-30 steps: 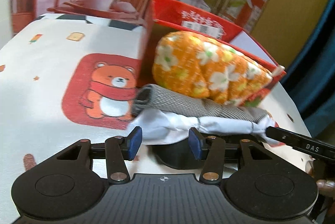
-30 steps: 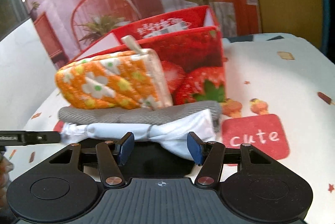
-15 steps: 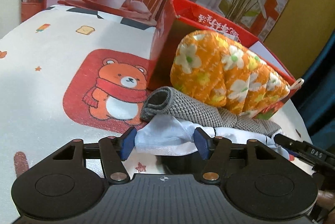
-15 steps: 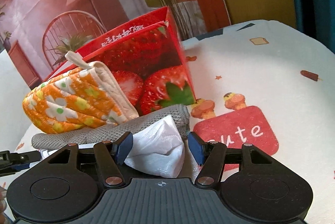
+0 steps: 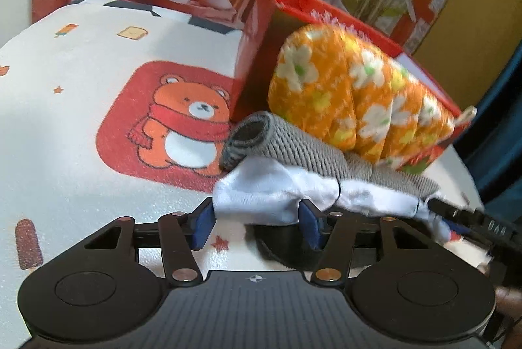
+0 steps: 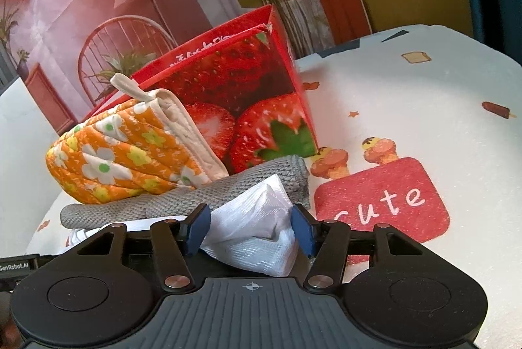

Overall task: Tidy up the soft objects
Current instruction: 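Close both tools on the white cloth, then lift the white cloth with both tools over the red box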

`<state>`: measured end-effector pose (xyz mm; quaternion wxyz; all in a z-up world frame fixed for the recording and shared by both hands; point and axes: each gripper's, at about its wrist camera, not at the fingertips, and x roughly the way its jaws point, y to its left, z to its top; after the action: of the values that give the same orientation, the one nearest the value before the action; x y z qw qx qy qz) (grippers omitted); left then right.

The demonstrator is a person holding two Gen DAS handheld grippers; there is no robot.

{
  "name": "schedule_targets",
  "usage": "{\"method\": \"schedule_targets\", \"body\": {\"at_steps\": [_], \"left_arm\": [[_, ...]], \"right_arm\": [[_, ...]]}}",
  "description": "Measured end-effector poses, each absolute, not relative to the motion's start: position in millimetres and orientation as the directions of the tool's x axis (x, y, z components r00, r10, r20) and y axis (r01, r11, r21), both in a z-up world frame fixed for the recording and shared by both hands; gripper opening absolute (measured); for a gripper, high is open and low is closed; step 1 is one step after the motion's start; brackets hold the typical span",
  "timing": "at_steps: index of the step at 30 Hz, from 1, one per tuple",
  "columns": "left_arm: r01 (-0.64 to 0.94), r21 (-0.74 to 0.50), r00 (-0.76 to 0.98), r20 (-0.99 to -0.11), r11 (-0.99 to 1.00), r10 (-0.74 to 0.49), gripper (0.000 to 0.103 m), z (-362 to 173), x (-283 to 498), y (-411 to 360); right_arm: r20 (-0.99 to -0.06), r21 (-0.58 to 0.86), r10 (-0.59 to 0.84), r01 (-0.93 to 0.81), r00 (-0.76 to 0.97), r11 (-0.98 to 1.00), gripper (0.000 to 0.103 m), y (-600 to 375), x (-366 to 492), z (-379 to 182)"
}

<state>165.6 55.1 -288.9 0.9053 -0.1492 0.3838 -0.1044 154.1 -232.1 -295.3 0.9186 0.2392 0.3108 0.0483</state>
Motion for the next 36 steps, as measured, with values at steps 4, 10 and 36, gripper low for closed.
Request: {"method": "schedule_targets", "body": {"at_steps": [4,10,36], "left_arm": [[0.048,-0.416,0.706,-0.629,0.908,-0.325,0.061,-283,169,65],[0.052,-0.415,0.690,-0.643,0.908,-0.333,0.064,-286,178,56],[0.216,-0.346,0.679,-0.618,0.913,-0.395,0.012,-268,138,41]], "right_arm": [[-0.549,0.478,0.240,0.066,0.801,0.876,0.054,-233,154,-298],[-0.554,0.489,0.243,0.075,0.796,0.869,0.055,-233,155,-302],[-0.523,0.456,0.313,-0.050,0.793,0.889,0.007,-213,128,-277]]}}
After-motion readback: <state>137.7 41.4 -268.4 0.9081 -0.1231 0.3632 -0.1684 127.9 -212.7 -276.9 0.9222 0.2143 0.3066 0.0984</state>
